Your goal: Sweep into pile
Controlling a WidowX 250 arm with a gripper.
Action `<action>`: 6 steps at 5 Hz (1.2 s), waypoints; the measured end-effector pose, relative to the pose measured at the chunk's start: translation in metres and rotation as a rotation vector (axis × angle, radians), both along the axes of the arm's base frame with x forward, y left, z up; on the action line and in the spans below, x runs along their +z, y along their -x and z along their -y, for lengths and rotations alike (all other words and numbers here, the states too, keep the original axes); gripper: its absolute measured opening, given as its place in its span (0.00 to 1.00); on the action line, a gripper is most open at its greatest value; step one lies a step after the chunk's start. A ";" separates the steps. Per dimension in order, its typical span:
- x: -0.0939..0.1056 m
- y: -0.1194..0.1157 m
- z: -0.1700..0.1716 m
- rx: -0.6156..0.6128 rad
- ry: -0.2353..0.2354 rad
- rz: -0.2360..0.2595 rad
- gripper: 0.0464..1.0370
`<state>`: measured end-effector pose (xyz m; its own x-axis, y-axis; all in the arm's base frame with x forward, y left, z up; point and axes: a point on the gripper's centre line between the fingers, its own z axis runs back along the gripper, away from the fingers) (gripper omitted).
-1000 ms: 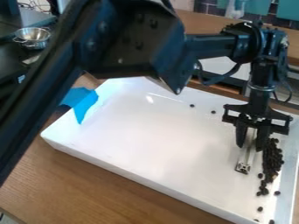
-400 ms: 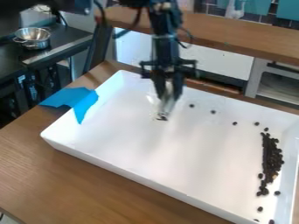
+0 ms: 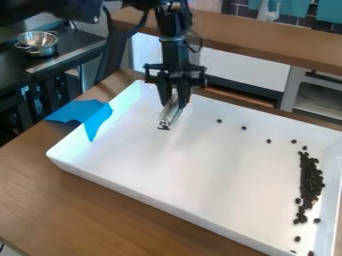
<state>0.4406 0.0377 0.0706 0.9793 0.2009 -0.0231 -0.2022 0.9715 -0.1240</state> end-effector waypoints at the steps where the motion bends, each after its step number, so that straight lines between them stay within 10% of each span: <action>1: -0.015 0.004 -0.003 0.002 -0.045 -0.012 0.32; 6: -0.042 -0.007 0.054 -0.016 -0.080 -0.083 0.32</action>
